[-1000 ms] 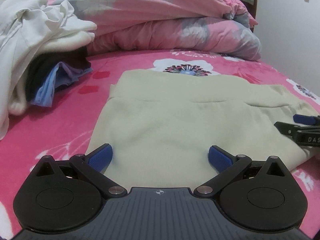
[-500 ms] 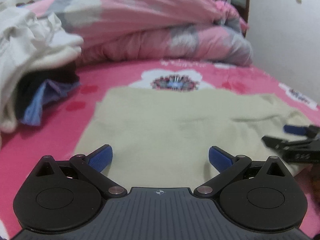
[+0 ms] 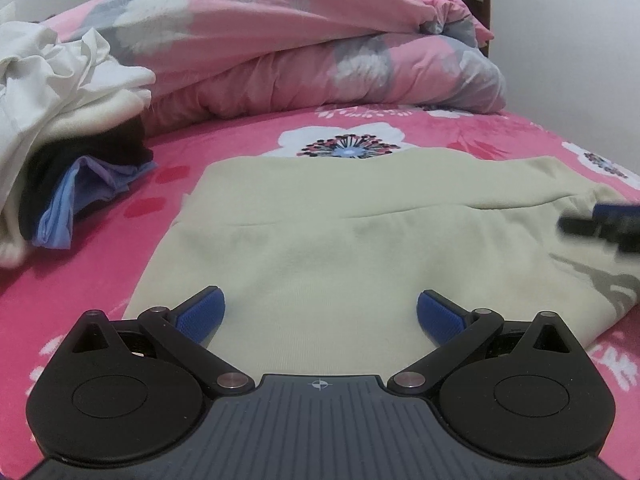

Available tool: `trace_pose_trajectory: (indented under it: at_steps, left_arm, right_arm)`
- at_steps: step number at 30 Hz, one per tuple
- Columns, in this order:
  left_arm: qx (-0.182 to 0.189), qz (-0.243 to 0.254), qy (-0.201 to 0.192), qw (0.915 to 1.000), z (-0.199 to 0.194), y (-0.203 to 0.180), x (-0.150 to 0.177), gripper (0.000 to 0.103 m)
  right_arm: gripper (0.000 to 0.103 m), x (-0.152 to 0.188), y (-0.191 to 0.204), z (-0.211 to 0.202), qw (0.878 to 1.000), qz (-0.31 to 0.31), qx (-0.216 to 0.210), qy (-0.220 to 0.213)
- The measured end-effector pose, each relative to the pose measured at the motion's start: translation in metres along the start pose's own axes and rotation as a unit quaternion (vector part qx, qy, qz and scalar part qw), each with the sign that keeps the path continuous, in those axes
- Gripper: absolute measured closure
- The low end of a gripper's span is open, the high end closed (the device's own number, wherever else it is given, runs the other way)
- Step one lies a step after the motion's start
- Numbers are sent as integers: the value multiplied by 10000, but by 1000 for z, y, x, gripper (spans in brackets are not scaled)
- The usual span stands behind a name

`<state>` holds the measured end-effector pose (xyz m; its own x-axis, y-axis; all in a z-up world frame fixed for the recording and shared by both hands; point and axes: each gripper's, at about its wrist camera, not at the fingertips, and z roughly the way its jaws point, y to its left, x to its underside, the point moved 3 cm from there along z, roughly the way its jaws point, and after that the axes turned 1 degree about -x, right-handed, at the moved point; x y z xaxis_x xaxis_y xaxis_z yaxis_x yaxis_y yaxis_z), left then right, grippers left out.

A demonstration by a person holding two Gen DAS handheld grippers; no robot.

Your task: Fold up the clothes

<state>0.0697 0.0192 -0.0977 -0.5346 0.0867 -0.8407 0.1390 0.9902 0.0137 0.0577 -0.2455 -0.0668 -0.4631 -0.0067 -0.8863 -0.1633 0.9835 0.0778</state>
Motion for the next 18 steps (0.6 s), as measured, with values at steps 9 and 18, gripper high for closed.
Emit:
trace_pose_trajectory:
  at_steps: [9, 18]
  left_arm:
    - [54, -20, -15, 10000, 0, 1, 1, 0]
    - [479, -87, -267, 9985, -24, 14, -12, 0]
  right_arm:
    - [9, -42, -49, 42, 9950, 59, 962, 268]
    - [10, -40, -73, 40, 9911, 822, 914, 513]
